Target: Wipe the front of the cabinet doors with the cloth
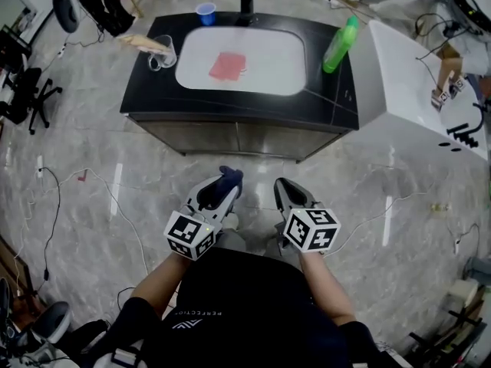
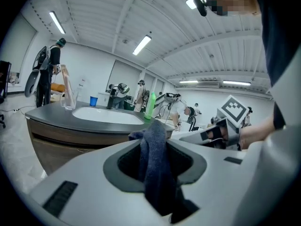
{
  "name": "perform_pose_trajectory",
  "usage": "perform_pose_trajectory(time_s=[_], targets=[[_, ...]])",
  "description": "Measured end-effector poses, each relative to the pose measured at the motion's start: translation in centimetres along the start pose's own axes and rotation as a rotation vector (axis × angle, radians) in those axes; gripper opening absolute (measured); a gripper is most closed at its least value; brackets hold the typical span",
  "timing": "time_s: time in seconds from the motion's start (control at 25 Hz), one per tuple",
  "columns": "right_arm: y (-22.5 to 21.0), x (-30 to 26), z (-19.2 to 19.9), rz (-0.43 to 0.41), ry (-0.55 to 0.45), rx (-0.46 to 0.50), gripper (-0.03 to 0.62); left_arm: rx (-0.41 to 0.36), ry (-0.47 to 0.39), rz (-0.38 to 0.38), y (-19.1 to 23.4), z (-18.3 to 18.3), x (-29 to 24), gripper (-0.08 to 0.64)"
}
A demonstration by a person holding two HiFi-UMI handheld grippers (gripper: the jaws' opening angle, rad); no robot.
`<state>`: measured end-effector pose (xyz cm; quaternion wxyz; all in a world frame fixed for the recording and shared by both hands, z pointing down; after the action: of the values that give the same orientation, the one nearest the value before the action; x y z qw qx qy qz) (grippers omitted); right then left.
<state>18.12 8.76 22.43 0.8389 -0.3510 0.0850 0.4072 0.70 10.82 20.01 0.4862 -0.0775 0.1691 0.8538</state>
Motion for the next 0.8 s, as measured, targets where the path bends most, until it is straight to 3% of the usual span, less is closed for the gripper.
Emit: perform_pose_trajectory(time_s=[0.48,0.8], targets=[[3.0,0.8,-2.1,-0.054,-0.039,0.109,0.038,-0.011,-0.047,-0.081,0.3,-1.9,2.1,0.127],[4.0,0.2,-1.9,-0.087,-0.011,0.157,0.035,0.027,-0.056,-0.101,0.7,-1.7,2.7,0.127]])
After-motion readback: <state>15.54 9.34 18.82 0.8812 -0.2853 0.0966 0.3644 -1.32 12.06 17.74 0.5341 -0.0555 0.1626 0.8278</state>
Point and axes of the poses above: the fingertips, and each gripper's own axes: x backward along the fingers, y to its left, z out of its underside, the point moved 5 cm from there along x, backward along the fingers, and after that the axes turned 6 degrees about -z, right-handed, at the moved point
